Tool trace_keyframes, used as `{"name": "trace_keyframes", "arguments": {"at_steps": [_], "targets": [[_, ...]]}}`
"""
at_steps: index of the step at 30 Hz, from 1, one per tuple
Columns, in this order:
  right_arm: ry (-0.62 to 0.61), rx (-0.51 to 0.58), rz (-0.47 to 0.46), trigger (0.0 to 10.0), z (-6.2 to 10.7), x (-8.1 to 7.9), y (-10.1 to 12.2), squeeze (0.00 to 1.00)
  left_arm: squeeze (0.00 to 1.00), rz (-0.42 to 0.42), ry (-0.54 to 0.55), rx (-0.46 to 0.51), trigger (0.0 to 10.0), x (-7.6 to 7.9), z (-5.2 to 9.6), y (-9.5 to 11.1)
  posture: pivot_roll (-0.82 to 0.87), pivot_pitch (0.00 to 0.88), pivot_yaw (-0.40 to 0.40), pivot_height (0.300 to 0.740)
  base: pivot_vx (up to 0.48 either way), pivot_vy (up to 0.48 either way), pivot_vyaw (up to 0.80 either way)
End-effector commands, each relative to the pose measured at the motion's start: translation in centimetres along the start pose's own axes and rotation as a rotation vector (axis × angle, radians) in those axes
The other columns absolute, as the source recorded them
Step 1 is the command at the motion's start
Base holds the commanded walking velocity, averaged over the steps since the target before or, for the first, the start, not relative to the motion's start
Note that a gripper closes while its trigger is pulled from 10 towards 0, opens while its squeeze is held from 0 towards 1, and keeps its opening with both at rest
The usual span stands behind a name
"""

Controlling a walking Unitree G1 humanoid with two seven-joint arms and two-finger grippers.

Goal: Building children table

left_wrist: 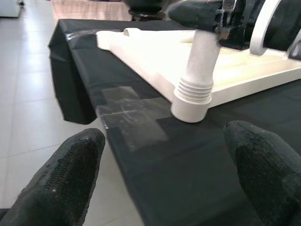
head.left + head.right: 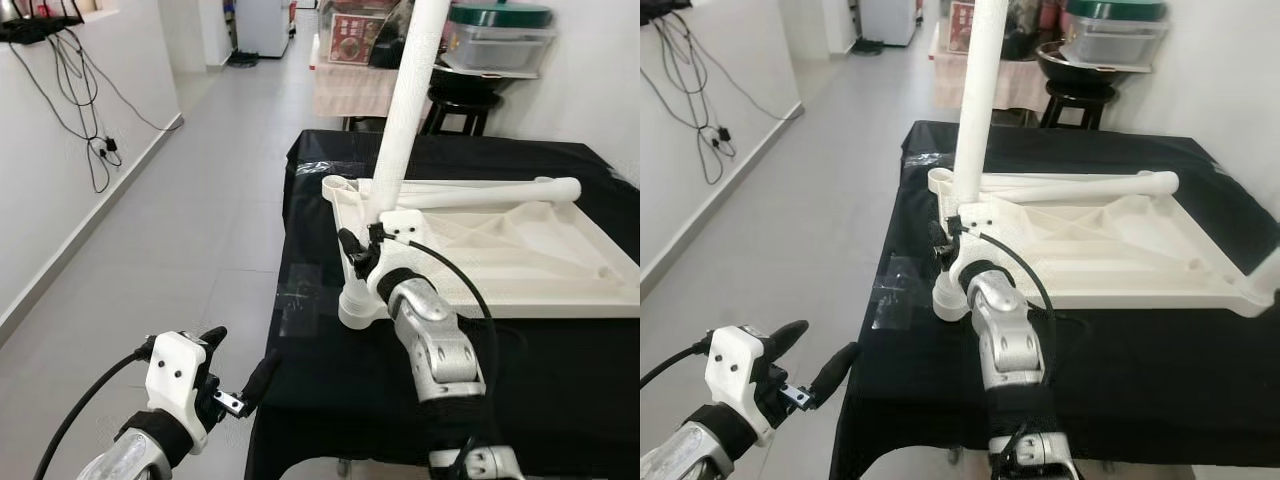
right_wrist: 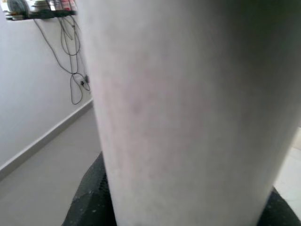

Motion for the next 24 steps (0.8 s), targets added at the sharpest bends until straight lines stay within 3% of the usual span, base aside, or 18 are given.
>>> {"name": "trace_keyframes", "arguments": {"at_steps": [1, 2, 3, 4, 5, 13, 18, 24], "targets": [[0.07, -0.072, -0.049, 10.0, -0.1, -0.2, -1.7, 1.0, 0.0, 0.023, -0.013, 0.011, 10.0, 0.2, -0.2, -0.2, 0.08, 0.071, -0.035, 0.74, 0.0, 0.0, 0.0], [0.222, -0.05, -0.063, 10.0, -0.5, -1.2, -0.6, 1.0, 0.0, 0.025, -0.028, 0.015, 10.0, 0.3, -0.4, -0.3, 0.08, 0.068, -0.039, 0.74, 0.0, 0.0, 0.0], [0.431, -0.008, -0.046, 10.0, -0.6, -1.8, 1.7, 0.91, 0.0, 0.037, -0.04, 0.017, 10.0, 0.4, -0.8, -0.4, 0.08, 0.063, -0.04, 0.74, 0.0, 0.0, 0.0], [0.431, -0.008, -0.046, 10.0, -0.6, -1.8, 1.7, 0.91, 0.0, 0.037, -0.04, 0.017, 10.0, 0.4, -0.8, -0.4, 0.08, 0.063, -0.04, 0.74, 0.0, 0.0, 0.0], [0.503, -0.002, -0.014, 10.0, -0.6, -1.8, 2.5, 0.0, 0.0, 0.041, -0.043, 0.02, 10.0, 0.5, -0.8, -0.5, 0.09, 0.063, -0.043, 0.74, 0.0, 0.0, 0.0], [0.545, -0.025, 0.055, 10.0, -0.6, -1.2, 3.5, 0.0, 0.0, 0.051, -0.039, 0.041, 10.0, 0.6, -0.9, -0.5, 0.1, 0.062, -0.051, 0.74, 0.0, 0.0, 0.0], [0.589, -0.069, 0.1, 10.0, -1.7, -1.2, 3.6, 0.0, 0.0, 0.062, -0.036, 0.054, 10.0, 0.7, -0.7, -0.6, 0.11, 0.071, -0.06, 0.74, 0.0, 0.0, 0.0], [0.609, -0.075, 0.094, 10.0, -1.6, -1.4, 3.3, 0.0, 0.0, 0.064, -0.036, 0.054, 10.0, 0.7, -0.7, -0.6, 0.12, 0.076, -0.056, 0.74, 0.0, 0.0, 0.0]]}}
Point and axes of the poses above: a point about 5 cm out from each wrist's last joint towards the gripper, its own z axis pointing back from the gripper into the wrist, its own y axis along the axis of the wrist's last joint, x = y × z, the point moved 3 cm from there along -z, pointing out of the wrist towards the gripper, and after that the axes turned 7 degrees about -z, right-handed, at the moved point
